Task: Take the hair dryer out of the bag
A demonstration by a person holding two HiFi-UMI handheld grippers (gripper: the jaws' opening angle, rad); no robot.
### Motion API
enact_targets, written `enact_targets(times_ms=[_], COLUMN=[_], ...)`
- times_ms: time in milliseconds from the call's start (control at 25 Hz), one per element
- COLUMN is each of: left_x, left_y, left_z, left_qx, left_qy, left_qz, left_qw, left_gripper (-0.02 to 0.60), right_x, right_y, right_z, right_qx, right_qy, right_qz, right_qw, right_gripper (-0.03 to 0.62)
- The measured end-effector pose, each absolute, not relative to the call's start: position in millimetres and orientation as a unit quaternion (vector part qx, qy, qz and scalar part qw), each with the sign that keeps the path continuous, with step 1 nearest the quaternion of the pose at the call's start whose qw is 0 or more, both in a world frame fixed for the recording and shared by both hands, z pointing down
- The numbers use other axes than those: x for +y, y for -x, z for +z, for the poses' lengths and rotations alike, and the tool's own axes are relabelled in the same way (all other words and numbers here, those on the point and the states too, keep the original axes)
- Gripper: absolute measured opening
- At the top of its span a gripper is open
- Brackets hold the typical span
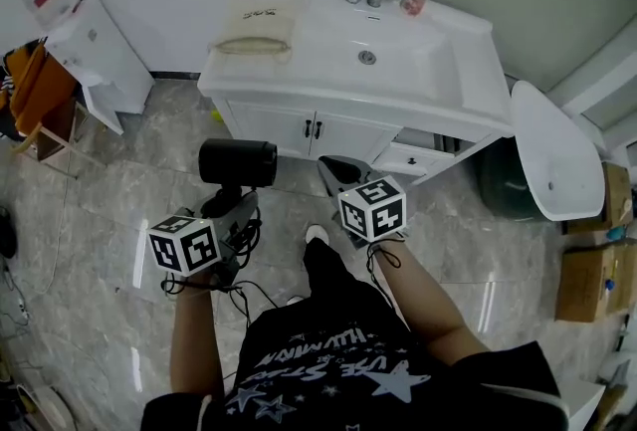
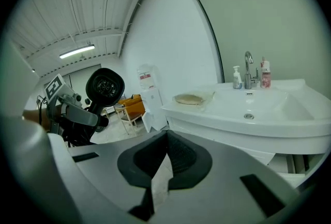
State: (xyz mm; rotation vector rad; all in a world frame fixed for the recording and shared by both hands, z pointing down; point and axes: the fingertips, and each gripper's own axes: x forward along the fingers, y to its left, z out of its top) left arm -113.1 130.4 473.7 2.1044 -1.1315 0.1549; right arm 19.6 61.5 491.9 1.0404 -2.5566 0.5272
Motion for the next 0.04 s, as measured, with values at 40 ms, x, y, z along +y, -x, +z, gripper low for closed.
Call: enact_targets(times_ms=[40], left_x=[144.2], left_y=[114.6], left_z=[473.7], left_qx=[-0.44], left_qy=[-0.818], left_qz=[0.06], left_qw=[0.365], left_gripper=[0.175], right_x=[75.0], right_y=[-17.4], right_z=[491.7], right_qx=[-0.898], right_qy=[-0.364], right_qz=[0.185], right_qw=[0.164], right_gripper=[0.002])
